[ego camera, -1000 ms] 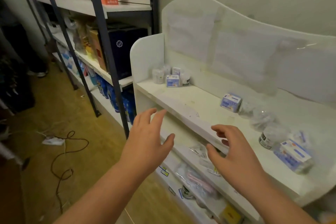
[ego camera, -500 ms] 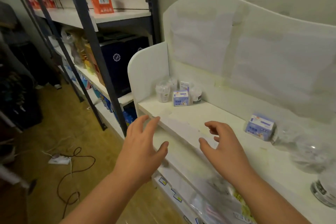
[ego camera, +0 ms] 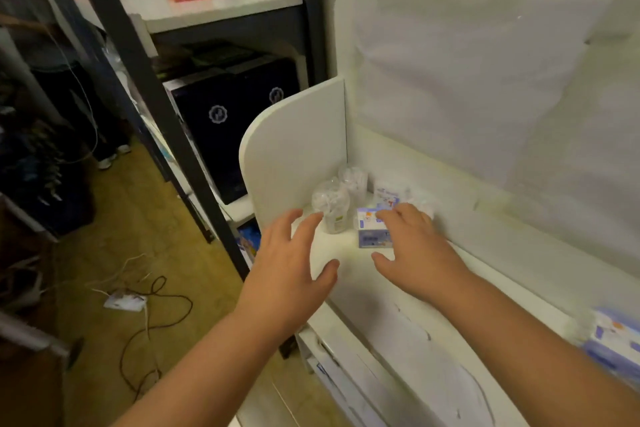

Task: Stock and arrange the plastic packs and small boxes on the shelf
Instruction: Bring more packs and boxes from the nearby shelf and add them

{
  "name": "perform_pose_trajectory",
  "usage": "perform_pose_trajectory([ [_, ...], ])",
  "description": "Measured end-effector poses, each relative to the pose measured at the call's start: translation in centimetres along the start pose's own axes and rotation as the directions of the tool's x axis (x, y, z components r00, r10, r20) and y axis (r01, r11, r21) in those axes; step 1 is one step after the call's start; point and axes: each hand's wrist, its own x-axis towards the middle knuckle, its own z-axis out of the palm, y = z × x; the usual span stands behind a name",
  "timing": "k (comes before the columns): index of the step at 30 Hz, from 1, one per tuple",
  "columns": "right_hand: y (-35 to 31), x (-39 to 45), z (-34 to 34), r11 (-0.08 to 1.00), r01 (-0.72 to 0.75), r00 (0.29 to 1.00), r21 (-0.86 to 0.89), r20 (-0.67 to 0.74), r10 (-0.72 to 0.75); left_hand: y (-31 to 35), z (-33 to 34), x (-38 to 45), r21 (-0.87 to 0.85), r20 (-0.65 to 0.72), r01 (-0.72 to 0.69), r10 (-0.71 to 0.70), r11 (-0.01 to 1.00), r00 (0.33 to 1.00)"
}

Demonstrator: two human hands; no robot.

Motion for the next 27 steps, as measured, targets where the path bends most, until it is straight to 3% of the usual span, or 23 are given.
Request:
perform_pose_trajectory([
  [3,-0.5,1.7,1.5,0.984,0.044,0.996,-0.173,0.08,-0.03,-1.5,1.4,3.3,-0.045,0.031,-0.012,0.013,0.999,0.999],
  [11,-1.7,3.5,3.2,0.931,-0.034,0.999,-0.364,0.005,0.038,-4.3,5.2,9.8,-0.202,0.128,-0.079,0.106,0.976,0.986],
  [19,-2.9,3.5,2.8,0.914,-0.132,0.991,-0.383,-0.052,0.122,-6.1,7.3,12.7,-0.384,0.18,-0.143,0.226,0.912,0.957],
  [27,-4.0,0.5,3.3,0.9,-0.311,0.948,-0.304,-0.163,0.273,-7.1,6.8,11.9,-0.399,0.146,-0.207,0.285,0.893,0.947],
])
